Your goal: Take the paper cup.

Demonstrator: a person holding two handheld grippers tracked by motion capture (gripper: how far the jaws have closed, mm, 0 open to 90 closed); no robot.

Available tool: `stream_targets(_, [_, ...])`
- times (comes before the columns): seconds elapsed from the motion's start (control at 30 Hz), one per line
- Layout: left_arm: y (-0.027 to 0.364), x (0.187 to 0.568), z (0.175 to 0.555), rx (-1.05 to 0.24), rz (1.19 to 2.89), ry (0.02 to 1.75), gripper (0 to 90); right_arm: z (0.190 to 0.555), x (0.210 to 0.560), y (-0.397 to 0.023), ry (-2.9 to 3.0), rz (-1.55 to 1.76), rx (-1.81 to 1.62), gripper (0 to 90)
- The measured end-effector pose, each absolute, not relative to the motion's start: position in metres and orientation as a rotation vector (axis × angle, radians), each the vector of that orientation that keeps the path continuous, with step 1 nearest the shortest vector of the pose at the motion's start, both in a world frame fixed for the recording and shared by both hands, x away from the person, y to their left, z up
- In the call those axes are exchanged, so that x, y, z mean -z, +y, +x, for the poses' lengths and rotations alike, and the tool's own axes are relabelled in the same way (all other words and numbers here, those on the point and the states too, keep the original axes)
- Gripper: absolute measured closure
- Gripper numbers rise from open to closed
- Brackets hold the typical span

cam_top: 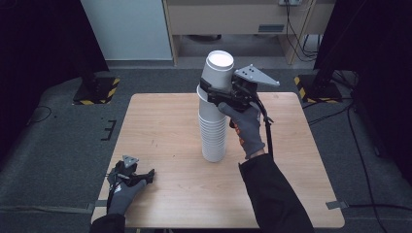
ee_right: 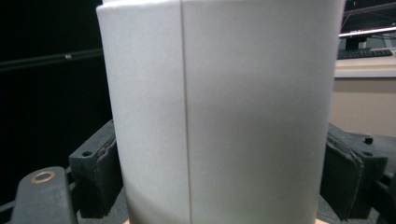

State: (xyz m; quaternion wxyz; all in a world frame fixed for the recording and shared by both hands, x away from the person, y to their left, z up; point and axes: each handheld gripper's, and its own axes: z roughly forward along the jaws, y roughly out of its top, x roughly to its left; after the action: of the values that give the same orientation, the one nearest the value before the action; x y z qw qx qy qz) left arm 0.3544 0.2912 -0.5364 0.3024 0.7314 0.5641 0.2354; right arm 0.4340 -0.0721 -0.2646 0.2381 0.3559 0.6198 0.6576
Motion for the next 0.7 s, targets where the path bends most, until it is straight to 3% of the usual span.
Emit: stream_targets(0.7, [0.291,0.536,0.354,-0.624,1.940,1.495,4.7,0.419,0.241,-0.113,1.593,0.984,-1.859,15.4])
